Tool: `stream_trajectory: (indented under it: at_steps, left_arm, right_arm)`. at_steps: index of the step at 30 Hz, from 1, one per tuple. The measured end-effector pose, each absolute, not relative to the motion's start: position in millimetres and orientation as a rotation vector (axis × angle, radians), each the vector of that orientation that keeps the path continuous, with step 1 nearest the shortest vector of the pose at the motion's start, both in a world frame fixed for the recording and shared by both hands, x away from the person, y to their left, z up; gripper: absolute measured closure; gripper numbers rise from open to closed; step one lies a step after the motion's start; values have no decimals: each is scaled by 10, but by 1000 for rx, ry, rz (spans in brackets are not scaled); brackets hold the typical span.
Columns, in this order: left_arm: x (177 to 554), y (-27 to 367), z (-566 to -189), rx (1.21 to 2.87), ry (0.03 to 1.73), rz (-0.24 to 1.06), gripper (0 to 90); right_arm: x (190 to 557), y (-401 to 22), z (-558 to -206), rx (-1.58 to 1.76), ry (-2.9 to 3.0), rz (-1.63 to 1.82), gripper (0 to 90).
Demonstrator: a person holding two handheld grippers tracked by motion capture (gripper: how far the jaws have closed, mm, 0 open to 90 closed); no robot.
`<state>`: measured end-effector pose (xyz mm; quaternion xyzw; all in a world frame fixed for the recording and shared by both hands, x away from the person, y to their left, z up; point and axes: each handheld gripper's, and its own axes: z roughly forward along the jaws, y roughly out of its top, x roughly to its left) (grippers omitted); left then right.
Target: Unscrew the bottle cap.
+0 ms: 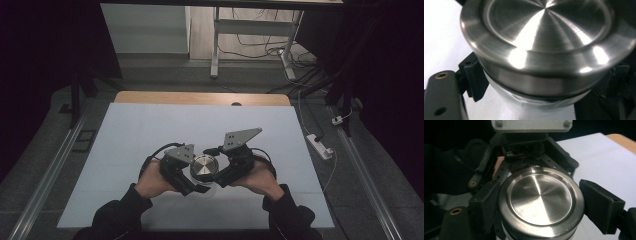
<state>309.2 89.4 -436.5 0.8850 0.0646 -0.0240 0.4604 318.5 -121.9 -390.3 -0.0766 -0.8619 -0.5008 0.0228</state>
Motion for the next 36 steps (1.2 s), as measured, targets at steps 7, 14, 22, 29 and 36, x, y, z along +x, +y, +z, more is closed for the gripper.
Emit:
stream_trajectory:
  at_steps: [7,14,22,29,36]
  left_arm:
    - [3090,887,-4373,2180,174,-34,159]
    - [3109,916,-4330,2179,371,120,159]
    - [3093,867,-4331,2200,392,146,159]
    - [3117,918,-4359,2190,256,24,159]
    - [3127,939,-4396,2187,145,-54,159]
  right_arm:
    - [3217,-1241,-3935,-183,-2641,-1547,174]
    - [3187,-1207,-3878,-404,-2766,-1591,85]
    - [3121,-1067,-3935,-565,-2843,-1593,168]
    - [3127,-1087,-3946,-437,-2791,-1559,186]
    - [3171,-1129,-3976,-282,-2687,-1538,188]
